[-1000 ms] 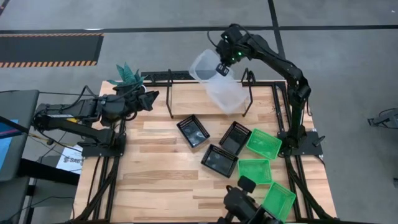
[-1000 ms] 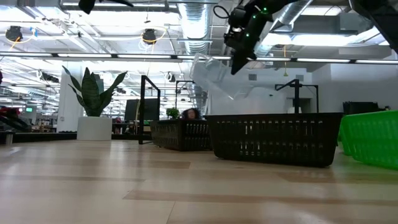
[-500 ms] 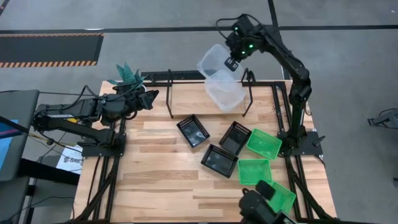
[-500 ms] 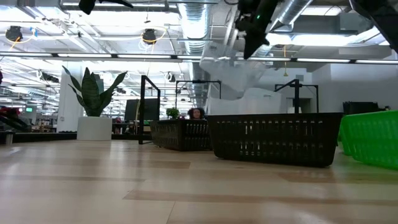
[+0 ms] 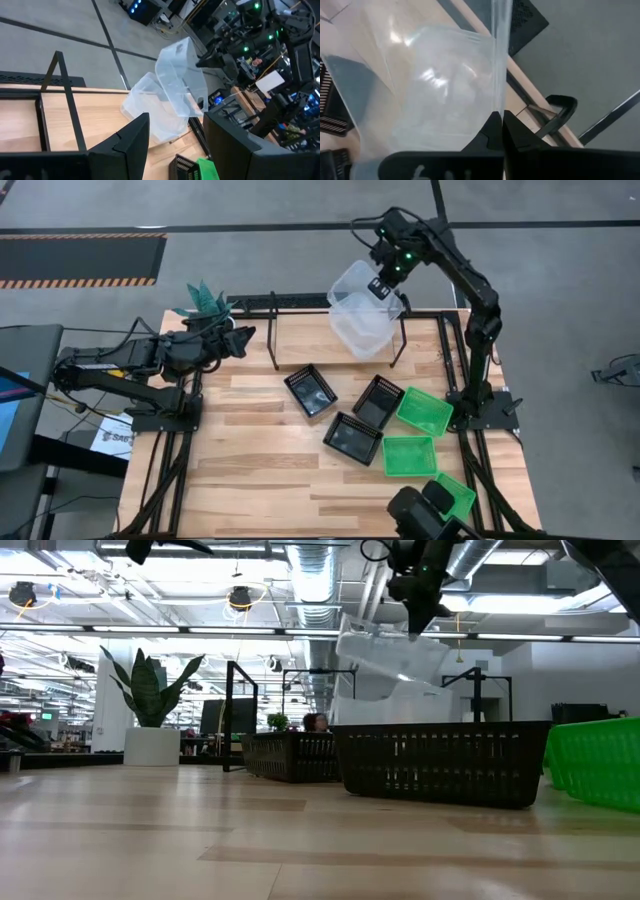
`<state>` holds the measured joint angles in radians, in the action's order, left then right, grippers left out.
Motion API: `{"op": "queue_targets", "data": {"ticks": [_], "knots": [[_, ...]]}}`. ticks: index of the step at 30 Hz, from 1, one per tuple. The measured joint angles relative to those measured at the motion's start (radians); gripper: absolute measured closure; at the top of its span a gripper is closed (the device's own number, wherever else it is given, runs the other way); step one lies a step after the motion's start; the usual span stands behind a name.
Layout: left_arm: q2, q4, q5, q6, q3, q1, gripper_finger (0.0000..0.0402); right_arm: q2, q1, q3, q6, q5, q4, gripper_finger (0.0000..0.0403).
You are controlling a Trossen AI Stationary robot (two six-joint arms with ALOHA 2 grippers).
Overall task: Stack baskets on shelf by color
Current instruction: Stack the transparent bin on top of the stacked transparent bins on the shelf
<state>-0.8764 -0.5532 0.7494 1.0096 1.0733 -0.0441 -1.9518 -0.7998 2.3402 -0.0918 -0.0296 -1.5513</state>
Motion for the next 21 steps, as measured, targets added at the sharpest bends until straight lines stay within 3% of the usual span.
{"op": "queue_targets", "data": {"ticks": [21], "knots": [[0.0, -0.017, -0.074, 0.0, 0.0, 0.0, 0.0228, 0.0, 0.06, -0.012, 0.13, -0.002, -0.02, 0.0401]]}}
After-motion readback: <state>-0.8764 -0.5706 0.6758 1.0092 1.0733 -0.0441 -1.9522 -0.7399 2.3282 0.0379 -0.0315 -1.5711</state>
